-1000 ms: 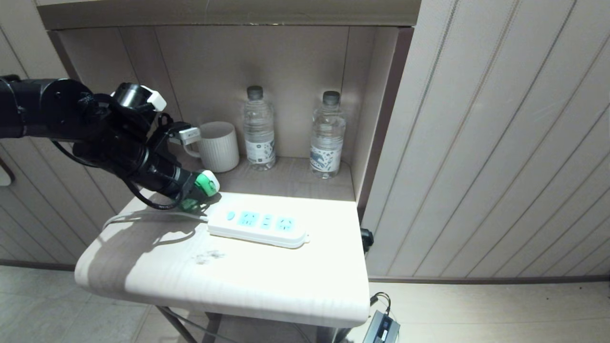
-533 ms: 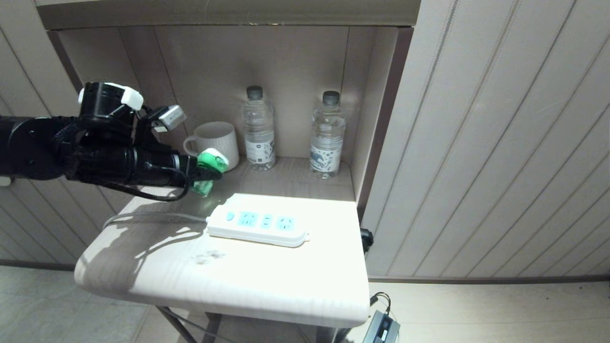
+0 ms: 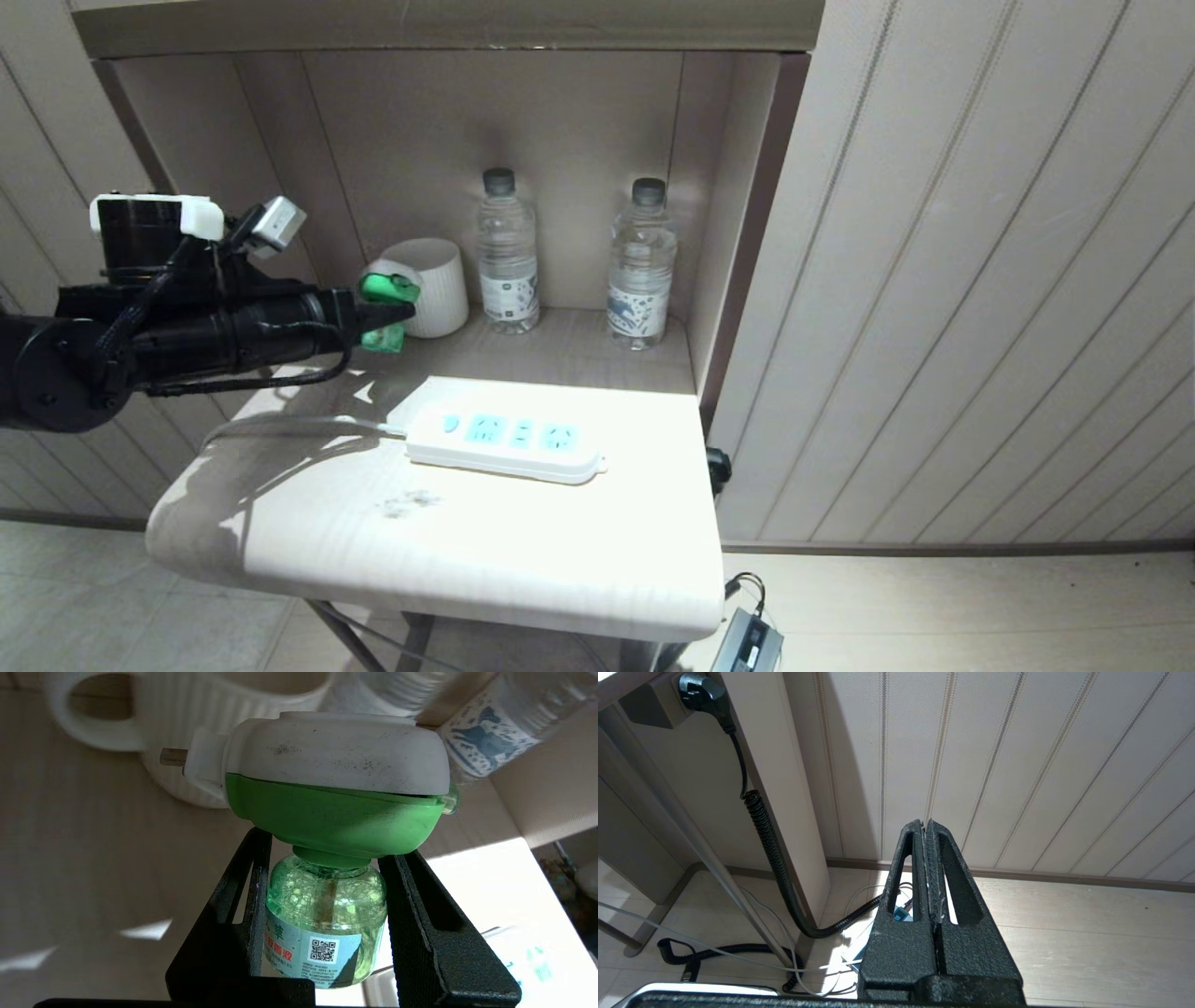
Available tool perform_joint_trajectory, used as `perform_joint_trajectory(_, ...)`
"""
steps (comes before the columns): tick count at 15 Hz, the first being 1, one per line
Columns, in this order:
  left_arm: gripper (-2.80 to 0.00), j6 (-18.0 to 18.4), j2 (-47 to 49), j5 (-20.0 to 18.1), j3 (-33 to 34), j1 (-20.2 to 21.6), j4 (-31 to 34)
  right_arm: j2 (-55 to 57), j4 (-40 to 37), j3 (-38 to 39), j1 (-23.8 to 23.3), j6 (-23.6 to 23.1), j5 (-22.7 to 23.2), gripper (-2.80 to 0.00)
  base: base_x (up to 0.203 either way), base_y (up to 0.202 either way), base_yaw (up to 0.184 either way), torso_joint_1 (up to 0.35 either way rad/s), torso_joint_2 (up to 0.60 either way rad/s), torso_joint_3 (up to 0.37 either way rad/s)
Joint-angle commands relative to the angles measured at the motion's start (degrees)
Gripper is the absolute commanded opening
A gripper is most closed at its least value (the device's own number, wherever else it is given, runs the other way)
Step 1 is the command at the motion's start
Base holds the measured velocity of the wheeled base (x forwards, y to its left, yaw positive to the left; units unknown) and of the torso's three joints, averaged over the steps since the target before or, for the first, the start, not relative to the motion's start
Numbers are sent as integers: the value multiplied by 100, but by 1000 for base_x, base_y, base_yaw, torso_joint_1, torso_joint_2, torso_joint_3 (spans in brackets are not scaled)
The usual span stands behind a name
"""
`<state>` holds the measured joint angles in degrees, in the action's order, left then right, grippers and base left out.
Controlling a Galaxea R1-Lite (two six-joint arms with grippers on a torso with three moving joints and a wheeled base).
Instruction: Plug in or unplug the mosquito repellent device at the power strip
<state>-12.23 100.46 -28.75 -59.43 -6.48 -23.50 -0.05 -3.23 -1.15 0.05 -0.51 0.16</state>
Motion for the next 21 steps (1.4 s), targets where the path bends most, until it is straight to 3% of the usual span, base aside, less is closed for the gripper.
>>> perform_joint_trajectory(1,-280,-31,-22,-6,351,373,-177,5,-2,0,4,-2,2,-280,0,0,0,0,0,0)
perform_joint_trajectory(4,-280,141,-304,418,939,395,-947,5,-2,0,4,-2,2,-280,0,0,0,0,0,0)
perform_joint_trajectory(6,-280,527,-401,860,1425,227,-1463,5,-2,0,4,-2,2,-280,0,0,0,0,0,0)
perform_joint_trajectory(9,-280,896,-531,1224,2086,148,-1839,5,-2,0,4,-2,2,-280,0,0,0,0,0,0)
perform_joint_trajectory(12,-280,1290,-610,1615,2853,98,-2853,5,-2,0,4,-2,2,-280,0,0,0,0,0,0)
perform_joint_trajectory(14,-280,1272,-448,1875,3093,95,-3437,5,-2,0,4,-2,2,-280,0,0,0,0,0,0)
perform_joint_trajectory(16,-280,1022,-377,2059,3099,94,-3788,5,-2,0,4,-2,2,-280,0,0,0,0,0,0)
perform_joint_trajectory(17,-280,837,-282,2089,3072,94,-3911,5,-2,0,4,-2,2,-280,0,0,0,0,0,0)
perform_joint_trajectory(21,-280,643,84,2153,3034,-125,-4395,5,-2,0,4,-2,2,-280,0,0,0,0,0,0)
